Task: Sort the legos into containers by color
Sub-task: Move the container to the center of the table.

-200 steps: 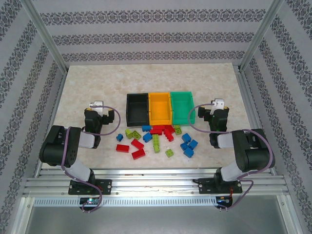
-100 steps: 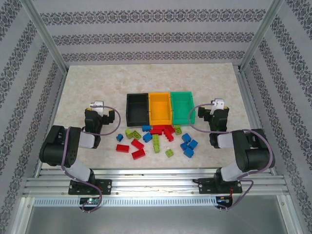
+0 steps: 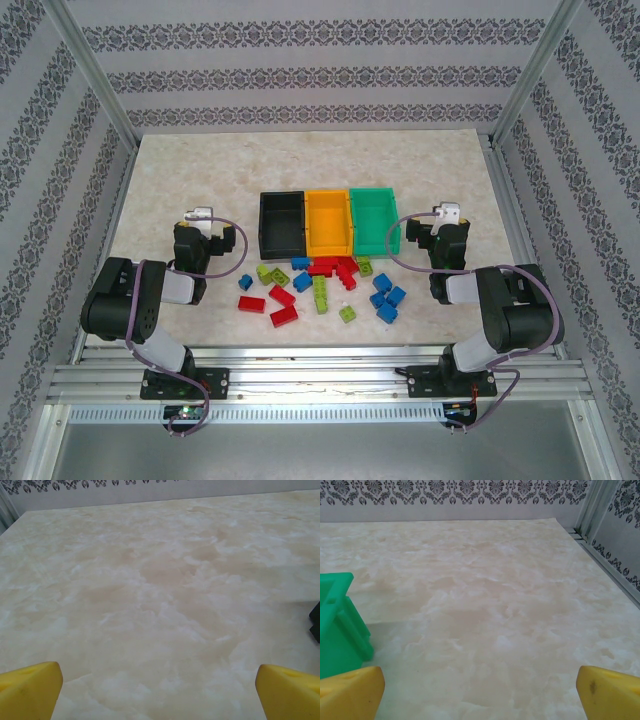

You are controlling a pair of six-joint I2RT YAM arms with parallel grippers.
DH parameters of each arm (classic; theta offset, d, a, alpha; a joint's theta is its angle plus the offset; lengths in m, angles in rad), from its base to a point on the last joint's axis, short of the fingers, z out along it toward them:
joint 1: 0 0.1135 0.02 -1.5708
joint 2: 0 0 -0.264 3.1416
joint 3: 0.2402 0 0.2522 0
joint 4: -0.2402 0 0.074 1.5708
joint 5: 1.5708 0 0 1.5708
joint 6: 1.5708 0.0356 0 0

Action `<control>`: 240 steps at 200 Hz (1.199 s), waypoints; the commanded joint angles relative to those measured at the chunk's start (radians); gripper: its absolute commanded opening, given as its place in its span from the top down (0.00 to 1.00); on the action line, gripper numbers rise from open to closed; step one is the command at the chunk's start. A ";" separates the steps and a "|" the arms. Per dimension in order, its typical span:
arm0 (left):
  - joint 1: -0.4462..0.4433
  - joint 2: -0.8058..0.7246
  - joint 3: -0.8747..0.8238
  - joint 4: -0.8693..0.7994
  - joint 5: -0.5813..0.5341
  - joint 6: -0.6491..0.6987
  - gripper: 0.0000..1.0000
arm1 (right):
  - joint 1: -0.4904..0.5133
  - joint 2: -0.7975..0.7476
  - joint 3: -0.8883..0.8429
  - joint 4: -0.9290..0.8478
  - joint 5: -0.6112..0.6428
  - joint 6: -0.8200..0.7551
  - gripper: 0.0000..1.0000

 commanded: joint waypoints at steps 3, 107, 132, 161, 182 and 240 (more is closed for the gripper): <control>0.007 -0.013 -0.001 0.011 0.004 0.000 0.01 | 0.012 -0.012 0.005 0.039 -0.022 -0.038 0.02; 0.008 -0.459 0.108 -0.586 0.020 -0.226 0.01 | 0.054 -0.594 0.066 -0.636 -0.025 0.217 0.02; 0.012 -0.459 0.197 -0.783 0.229 -0.371 0.01 | 0.043 -0.579 0.128 -0.788 -0.205 0.301 0.03; 0.009 -0.366 0.286 -0.964 0.450 -0.462 0.04 | 0.062 -0.456 0.230 -0.976 -0.347 0.371 0.20; 0.008 -0.285 0.352 -1.074 0.591 -0.466 0.14 | 0.075 -0.375 0.250 -1.022 -0.414 0.394 0.37; -0.063 -0.104 0.432 -1.125 0.676 -0.506 0.33 | 0.104 -0.191 0.285 -1.001 -0.462 0.417 0.54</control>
